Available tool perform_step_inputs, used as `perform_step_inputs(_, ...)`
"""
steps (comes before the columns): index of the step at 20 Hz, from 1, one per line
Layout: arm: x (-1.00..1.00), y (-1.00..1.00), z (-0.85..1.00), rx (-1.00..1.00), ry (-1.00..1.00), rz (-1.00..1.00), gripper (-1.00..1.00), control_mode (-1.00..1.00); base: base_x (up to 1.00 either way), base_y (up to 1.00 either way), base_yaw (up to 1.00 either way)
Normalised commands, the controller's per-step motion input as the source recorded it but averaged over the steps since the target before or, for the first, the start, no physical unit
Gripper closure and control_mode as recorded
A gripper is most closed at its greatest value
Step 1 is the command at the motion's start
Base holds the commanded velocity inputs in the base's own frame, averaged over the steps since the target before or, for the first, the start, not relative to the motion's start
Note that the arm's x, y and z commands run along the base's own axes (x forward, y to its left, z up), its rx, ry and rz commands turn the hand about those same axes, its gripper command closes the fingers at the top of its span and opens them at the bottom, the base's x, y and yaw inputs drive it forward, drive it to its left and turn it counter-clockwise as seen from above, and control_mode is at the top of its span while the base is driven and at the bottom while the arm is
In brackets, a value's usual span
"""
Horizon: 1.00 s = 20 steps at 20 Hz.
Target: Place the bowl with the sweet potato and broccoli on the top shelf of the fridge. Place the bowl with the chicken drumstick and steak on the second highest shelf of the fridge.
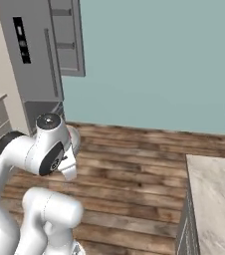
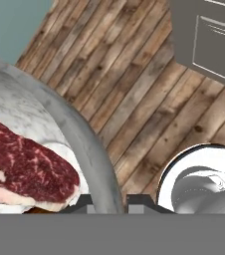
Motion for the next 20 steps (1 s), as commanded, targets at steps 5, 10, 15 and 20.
perform_step_inputs(5,0.00,0.00,0.00,0.00,0.00,0.00,1.00,1.00,1.00,-0.27,-0.09)
perform_step_inputs(10,0.00,0.00,0.00,0.00,0.00,0.00,1.00,1.00,1.00,-0.33,-0.07)
perform_step_inputs(15,0.00,0.00,0.00,0.00,0.00,0.00,1.00,1.00,1.00,-0.49,-0.04)
perform_step_inputs(20,0.00,0.00,0.00,0.00,0.00,0.00,1.00,1.00,1.00,-0.58,-0.04)
